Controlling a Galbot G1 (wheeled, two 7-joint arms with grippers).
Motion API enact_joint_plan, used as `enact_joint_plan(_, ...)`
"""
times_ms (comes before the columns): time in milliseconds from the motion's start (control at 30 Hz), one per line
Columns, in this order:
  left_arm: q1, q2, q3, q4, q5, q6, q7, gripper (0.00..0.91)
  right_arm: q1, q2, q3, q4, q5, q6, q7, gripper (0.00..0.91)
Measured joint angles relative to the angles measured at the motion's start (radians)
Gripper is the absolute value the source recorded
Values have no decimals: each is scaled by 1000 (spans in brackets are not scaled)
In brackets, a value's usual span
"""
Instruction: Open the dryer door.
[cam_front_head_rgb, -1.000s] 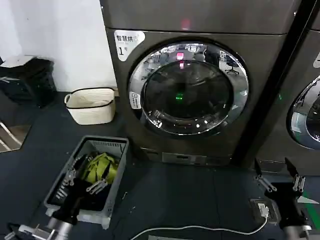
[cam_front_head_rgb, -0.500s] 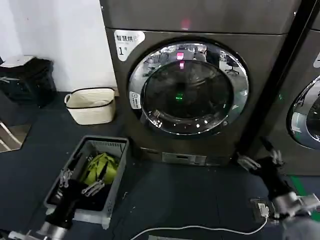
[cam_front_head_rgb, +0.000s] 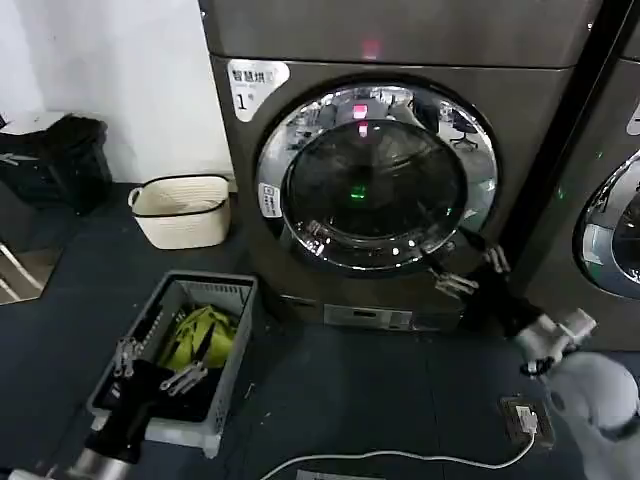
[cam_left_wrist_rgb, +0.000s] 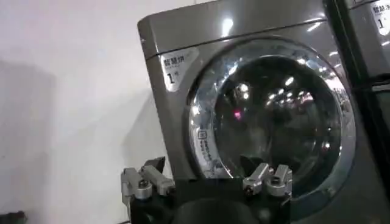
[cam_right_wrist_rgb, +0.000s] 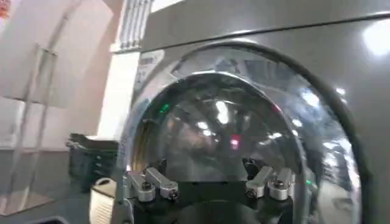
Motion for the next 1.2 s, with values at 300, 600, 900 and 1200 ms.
enact_joint_plan(300,12,-4,-2,-18,1,-2,1,907,164,1,-155,-125,22,44,-96,907)
enact_joint_plan(600,29,-9,-4,-30,4,-10,3,907,346,36,-311,-244,26,63,-108,907)
enact_joint_plan(900,28,-11,-6,-31,4,-11,4,907,471,90,-419,-349,38,84,-127,907)
enact_joint_plan(1200,29,-15,-7,-33,4,-11,6,907,570,138,-520,-452,41,84,-122,907)
